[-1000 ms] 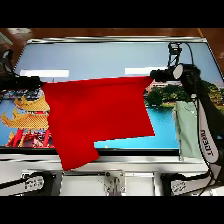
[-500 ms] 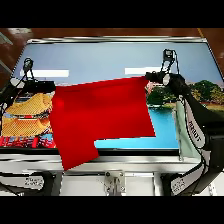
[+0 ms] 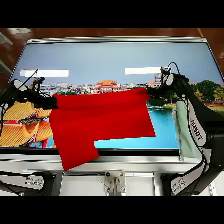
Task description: Fold the shirts.
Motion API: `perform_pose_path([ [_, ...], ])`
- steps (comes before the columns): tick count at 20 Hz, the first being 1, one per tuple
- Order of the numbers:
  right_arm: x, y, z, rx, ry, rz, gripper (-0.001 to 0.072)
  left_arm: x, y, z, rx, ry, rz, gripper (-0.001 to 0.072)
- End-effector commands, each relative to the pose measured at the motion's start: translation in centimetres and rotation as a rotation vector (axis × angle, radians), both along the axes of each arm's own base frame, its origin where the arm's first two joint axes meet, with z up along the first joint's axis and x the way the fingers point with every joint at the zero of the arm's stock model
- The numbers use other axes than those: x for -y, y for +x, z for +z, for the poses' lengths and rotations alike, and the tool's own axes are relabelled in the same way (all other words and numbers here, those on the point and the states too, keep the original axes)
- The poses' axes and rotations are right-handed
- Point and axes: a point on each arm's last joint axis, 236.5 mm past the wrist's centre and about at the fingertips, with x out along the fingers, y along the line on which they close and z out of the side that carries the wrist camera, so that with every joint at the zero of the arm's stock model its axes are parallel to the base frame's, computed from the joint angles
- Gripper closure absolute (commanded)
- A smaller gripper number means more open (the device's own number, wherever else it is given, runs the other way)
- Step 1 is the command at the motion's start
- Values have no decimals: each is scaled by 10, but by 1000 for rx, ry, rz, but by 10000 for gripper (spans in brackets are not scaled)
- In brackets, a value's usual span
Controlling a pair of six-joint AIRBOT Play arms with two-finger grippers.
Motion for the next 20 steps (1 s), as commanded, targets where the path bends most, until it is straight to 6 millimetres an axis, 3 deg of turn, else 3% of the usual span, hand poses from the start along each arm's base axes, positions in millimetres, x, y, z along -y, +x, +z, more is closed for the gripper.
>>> perform_pose_path([
  [1,-18,-32,-19,-158,82,-7,644,4,-17,-8,-89,-1,17,664],
  [3,-20,-35,-19,-172,93,-8,644,3,-17,-7,-94,-4,38,650],
  [4,-20,-35,-16,-170,93,-7,611,3,-18,-6,-101,-6,45,522],
  [5,-20,-36,-9,-169,98,-8,443,2,-20,-4,-114,-11,57,349],
  [6,-18,-39,2,-164,98,5,181,1,-24,0,-138,-18,56,233],
  [7,-15,-42,17,-148,89,49,82,-1,-30,7,-163,-27,51,232],
  [9,5,-51,49,-120,24,125,82,-7,-41,27,-183,-39,41,232],
  [12,79,-97,80,-244,-126,81,87,-24,-75,56,-199,-60,57,227],
  [13,92,-115,83,-300,-89,54,94,-27,-92,58,-210,-76,85,153],
  [14,97,-131,81,-342,-12,17,94,-27,-114,55,-222,-109,120,101],
  [17,79,-159,70,-363,318,-99,91,-7,-181,29,-265,-261,178,106],
  [20,65,-170,58,-359,455,-131,91,5,-219,2,-305,-344,262,110],
])
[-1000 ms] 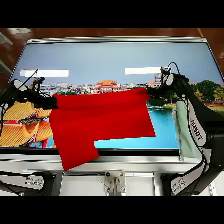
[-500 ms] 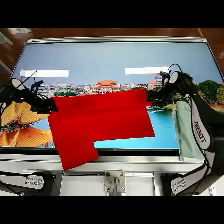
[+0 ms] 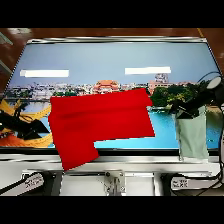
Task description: Fold the shirts.
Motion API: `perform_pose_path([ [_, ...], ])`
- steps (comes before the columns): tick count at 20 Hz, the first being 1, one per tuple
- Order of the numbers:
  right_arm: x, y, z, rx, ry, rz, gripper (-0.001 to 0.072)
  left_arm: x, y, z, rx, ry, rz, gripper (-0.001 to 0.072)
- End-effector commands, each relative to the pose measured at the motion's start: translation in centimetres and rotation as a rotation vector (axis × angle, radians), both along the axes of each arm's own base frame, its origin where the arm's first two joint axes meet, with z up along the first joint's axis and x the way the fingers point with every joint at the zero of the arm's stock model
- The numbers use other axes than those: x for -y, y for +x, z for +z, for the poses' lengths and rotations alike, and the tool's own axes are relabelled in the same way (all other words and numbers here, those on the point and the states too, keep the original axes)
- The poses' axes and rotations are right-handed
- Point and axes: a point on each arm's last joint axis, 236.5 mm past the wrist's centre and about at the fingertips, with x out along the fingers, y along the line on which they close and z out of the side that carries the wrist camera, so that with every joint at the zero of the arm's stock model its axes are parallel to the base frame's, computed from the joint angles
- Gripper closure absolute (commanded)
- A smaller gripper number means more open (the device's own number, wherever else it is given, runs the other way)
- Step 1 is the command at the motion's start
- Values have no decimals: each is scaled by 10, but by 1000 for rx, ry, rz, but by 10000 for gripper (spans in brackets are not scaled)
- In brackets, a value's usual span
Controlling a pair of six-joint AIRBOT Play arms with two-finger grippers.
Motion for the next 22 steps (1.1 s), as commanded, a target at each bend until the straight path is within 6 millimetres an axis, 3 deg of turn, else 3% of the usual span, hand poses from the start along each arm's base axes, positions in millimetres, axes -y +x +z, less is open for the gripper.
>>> perform_pose_path([
  [1,-17,-16,-5,-6,165,-74,91,21,-41,-27,-21,-98,91,110],
  [6,-24,-5,-12,34,144,-73,91,38,-44,-61,-2,-70,139,112],
  [9,-28,-4,-12,35,142,-64,91,47,-33,-67,36,-64,148,114],
  [13,-27,-7,-13,12,139,-79,91,65,-37,-77,17,-89,148,139],
  [15,-30,-18,-13,-26,152,-60,90,68,-41,-77,7,-97,137,545],
  [18,-51,-44,-25,-104,232,-56,73,70,-43,-75,6,-106,124,663],
  [22,-87,-91,-57,-190,233,99,73,76,-49,-71,3,-137,74,663],
])
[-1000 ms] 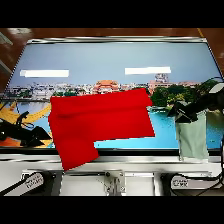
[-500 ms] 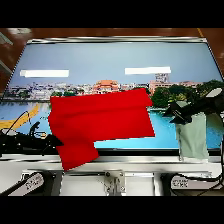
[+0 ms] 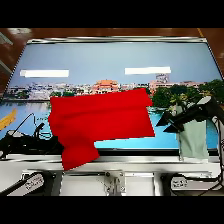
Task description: Fold the shirts.
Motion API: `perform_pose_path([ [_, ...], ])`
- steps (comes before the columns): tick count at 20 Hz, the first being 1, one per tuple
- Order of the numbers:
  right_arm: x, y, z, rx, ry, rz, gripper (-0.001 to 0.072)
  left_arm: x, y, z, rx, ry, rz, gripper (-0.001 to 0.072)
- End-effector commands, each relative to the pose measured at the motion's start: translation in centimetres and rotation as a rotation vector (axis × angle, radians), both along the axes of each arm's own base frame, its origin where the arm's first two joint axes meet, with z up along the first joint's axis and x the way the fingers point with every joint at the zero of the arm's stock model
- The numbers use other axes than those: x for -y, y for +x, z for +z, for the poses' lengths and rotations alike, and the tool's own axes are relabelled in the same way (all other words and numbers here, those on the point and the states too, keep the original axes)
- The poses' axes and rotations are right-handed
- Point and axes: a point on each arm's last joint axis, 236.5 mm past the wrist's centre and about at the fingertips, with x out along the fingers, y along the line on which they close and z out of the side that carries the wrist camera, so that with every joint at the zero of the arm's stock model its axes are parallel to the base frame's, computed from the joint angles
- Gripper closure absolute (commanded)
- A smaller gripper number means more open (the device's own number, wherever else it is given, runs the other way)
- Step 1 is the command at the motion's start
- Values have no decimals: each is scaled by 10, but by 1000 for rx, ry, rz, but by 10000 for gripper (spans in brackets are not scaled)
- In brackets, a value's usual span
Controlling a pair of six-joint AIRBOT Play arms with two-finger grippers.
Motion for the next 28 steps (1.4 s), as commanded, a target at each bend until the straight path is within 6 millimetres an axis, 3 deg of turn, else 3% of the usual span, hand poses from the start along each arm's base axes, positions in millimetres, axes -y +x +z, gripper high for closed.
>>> perform_pose_path([
  [1,-22,-26,-26,-18,-20,100,72,7,-6,5,-1,-31,-38,664],
  [10,-34,-1,-52,65,-117,8,77,-1,18,27,84,-27,-92,664],
  [11,-37,3,-53,78,-130,6,213,-3,23,29,97,-21,-93,663],
  [13,-44,9,-54,99,-132,0,628,-8,33,35,124,-6,-94,663],
  [16,-55,28,-37,161,-74,13,644,-16,52,46,181,19,-104,664],
  [20,-76,86,13,319,39,-42,645,-11,102,88,374,-38,-84,665],
  [24,-67,149,60,512,8,-84,645,-31,151,129,524,29,-46,665],
  [26,-57,177,74,598,-30,-146,646,-46,178,137,562,86,33,665],
  [28,-53,199,75,651,-59,-182,646,-47,196,133,566,94,32,664],
])
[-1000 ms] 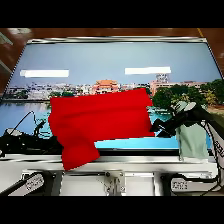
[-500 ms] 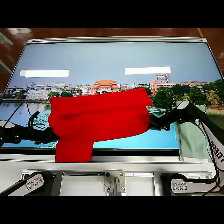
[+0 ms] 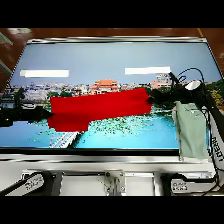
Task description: Fold the shirts.
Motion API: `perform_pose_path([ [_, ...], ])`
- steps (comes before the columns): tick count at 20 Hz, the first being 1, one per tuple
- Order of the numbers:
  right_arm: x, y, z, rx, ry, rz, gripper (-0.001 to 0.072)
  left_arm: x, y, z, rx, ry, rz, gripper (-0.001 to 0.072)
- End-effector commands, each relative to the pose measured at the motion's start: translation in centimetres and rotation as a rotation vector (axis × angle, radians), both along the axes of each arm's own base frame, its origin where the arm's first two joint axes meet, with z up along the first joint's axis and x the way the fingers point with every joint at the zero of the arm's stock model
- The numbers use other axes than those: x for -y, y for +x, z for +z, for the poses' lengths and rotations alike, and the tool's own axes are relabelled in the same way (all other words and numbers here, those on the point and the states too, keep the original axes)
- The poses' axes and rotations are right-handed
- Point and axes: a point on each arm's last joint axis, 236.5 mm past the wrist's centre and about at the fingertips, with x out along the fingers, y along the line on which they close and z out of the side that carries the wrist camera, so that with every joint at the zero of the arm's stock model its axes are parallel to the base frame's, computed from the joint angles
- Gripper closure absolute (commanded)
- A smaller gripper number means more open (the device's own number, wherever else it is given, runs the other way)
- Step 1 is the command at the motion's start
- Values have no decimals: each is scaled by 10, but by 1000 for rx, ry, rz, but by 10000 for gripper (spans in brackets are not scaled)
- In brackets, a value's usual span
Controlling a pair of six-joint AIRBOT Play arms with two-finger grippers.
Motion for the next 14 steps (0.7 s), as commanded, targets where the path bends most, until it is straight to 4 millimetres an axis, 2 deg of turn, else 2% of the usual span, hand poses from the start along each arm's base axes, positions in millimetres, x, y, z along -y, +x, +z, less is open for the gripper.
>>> perform_pose_path([
  [1,3,45,14,113,-28,-65,645,-7,43,7,49,10,49,664],
  [4,-14,75,-2,145,-59,-48,645,-7,81,5,63,-45,70,664],
  [7,-9,98,-23,122,-100,-88,645,-20,113,3,70,-71,104,664],
  [10,0,100,-43,79,-141,-97,645,-24,126,-19,30,-87,107,665],
  [14,7,83,-70,-8,-195,-61,644,-18,121,-62,-87,-134,129,664],
])
